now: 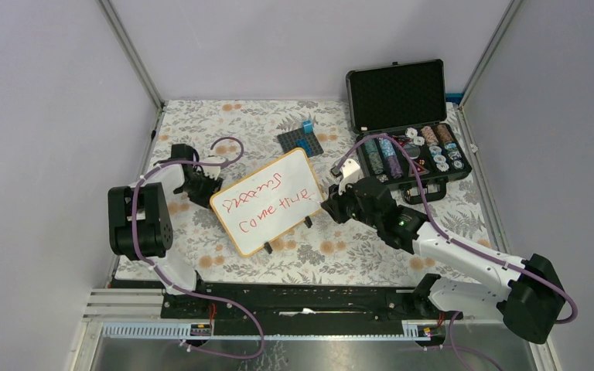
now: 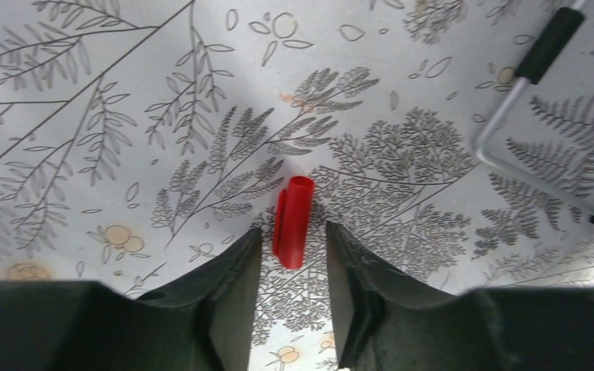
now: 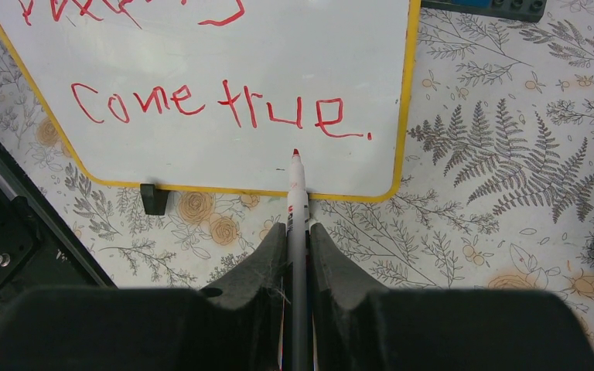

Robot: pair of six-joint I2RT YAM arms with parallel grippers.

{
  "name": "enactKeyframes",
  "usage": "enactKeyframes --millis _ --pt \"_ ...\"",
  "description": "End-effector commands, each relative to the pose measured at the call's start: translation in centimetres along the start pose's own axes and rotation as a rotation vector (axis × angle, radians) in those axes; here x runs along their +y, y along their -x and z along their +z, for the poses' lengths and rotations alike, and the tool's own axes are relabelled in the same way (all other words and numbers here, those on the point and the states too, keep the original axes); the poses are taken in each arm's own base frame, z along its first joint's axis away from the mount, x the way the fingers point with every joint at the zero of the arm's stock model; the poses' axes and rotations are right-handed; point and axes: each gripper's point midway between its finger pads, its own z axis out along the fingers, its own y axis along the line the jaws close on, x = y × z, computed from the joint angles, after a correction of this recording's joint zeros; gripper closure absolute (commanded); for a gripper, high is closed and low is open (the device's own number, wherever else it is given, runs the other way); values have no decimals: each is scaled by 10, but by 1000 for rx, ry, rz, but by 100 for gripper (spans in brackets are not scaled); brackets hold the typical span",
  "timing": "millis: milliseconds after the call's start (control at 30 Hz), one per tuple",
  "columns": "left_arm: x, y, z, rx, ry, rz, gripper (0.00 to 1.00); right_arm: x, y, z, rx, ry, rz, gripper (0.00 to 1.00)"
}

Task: Write a sentence on the whiteboard
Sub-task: Pick up the pen cap from the center of the board, then insert the whiteboard marker without the cap into the pen cap.

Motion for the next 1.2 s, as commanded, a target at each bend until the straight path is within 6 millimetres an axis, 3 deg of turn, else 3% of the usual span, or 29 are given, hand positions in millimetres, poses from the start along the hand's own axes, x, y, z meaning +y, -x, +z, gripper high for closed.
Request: enactKeyframes --millis 0,167,300,433,567,733,900,1033,1167 --pt "18 -16 11 56 92 -18 71 2 26 -3 -71 3 9 100" --pt "32 -9 4 47 126 -34 87 8 30 -2 -71 29 11 100" --pt "47 14 -21 -10 145 -32 97 10 32 -3 -71 37 10 100" --pt "61 47 -64 -118 154 -46 100 12 34 -4 -73 49 12 100" --pt "54 84 -117 -243 166 21 100 22 36 -3 -74 100 16 100" --pt "14 124 -179 -356 138 162 100 35 40 -3 -73 165 26 100" --pt "-44 144 -217 -410 163 398 100 50 49 -7 -92 243 45 100" --pt "-109 138 -229 -419 79 644 100 63 58 -13 -118 314 53 100" --pt "-164 116 -224 -417 -81 829 100 77 71 -21 -152 392 67 100"
